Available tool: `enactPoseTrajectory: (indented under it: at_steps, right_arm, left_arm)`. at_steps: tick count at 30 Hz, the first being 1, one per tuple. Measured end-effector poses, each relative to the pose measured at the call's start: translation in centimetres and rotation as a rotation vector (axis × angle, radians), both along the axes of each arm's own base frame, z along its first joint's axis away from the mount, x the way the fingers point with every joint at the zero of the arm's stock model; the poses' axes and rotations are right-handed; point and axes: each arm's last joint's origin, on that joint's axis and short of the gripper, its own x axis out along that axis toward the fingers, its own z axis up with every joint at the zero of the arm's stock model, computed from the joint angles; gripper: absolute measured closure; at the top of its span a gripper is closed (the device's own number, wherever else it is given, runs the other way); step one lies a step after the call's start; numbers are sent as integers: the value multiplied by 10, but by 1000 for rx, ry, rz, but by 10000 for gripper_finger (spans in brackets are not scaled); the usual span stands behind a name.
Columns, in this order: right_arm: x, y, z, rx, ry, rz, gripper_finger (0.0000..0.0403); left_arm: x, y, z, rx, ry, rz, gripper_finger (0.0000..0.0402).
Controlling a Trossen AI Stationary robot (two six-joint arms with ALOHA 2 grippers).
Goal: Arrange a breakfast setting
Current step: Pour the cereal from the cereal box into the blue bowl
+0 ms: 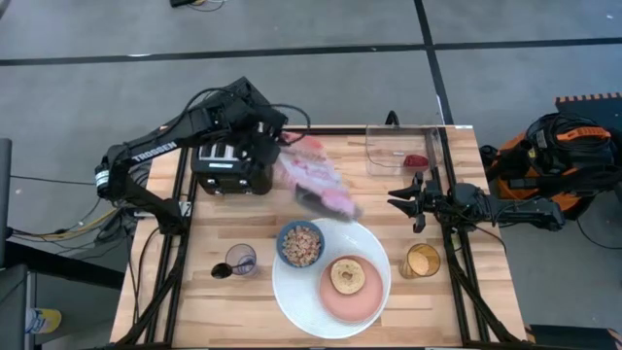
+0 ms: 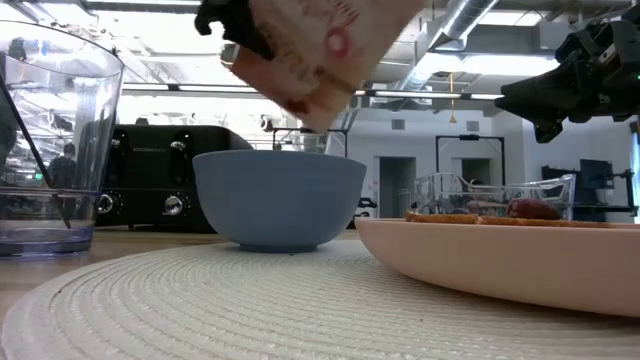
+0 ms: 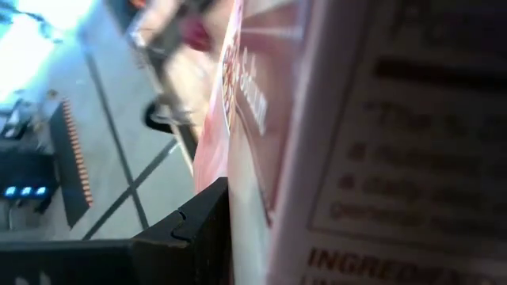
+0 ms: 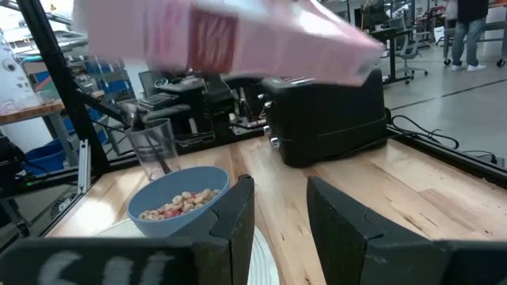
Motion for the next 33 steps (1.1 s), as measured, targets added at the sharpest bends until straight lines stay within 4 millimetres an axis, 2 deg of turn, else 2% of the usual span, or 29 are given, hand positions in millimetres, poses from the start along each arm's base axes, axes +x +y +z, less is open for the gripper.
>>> enactPoseTrajectory:
  at_steps: [7,18,28,33]
  right_arm:
    - [0,0,0,0,0,0,264]
    - [0,0,0,0,0,0,264]
    - [0,0,0,0,0,0,264]
    - [0,0,0,0,0,0,264]
  left_arm:
    - [22,14,2,-106,-184,163,221]
    - [58,36,-12,-289,-376,354,221]
    - [67,52,-18,-357,-487,601,221]
    - [70,57,-26,-397,-606,696,221]
